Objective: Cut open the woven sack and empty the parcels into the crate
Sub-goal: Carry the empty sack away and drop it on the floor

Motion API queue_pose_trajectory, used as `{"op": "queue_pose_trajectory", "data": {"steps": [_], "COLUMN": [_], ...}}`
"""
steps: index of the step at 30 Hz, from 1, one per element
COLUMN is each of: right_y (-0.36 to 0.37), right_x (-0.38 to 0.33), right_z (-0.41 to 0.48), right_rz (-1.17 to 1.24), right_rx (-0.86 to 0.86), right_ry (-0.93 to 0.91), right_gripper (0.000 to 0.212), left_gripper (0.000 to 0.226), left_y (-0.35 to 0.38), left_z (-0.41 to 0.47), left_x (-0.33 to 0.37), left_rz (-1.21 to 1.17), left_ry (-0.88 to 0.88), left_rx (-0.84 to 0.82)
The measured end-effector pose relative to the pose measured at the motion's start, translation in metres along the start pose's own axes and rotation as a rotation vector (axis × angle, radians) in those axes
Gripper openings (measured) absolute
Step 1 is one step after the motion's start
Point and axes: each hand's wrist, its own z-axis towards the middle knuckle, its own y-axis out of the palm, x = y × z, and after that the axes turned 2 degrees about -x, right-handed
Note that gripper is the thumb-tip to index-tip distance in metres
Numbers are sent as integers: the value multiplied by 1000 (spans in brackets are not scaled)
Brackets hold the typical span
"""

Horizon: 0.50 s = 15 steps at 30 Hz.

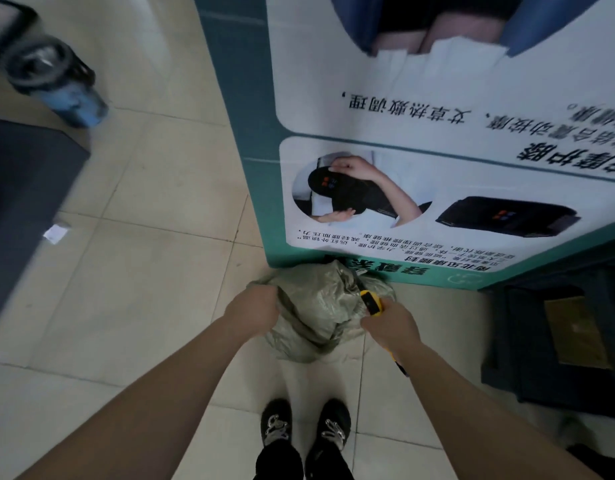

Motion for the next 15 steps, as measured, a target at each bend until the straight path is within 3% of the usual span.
{"op": "queue_pose_trajectory", "data": {"steps": [6, 15], "right_y": [-41, -106], "right_x": [-31, -25], "right_z": [-67, -166], "right_rz": [-168, 1], "right_rx": [92, 169], "right_ry": [-54, -2], "right_gripper": [8, 31], "left_gripper": [26, 34], "left_y": [-52, -88], "left_z": [-55, -140], "left_x": [30, 92], "left_rz": [278, 509], "left_ry": [101, 327], "left_rx": [124, 253]}}
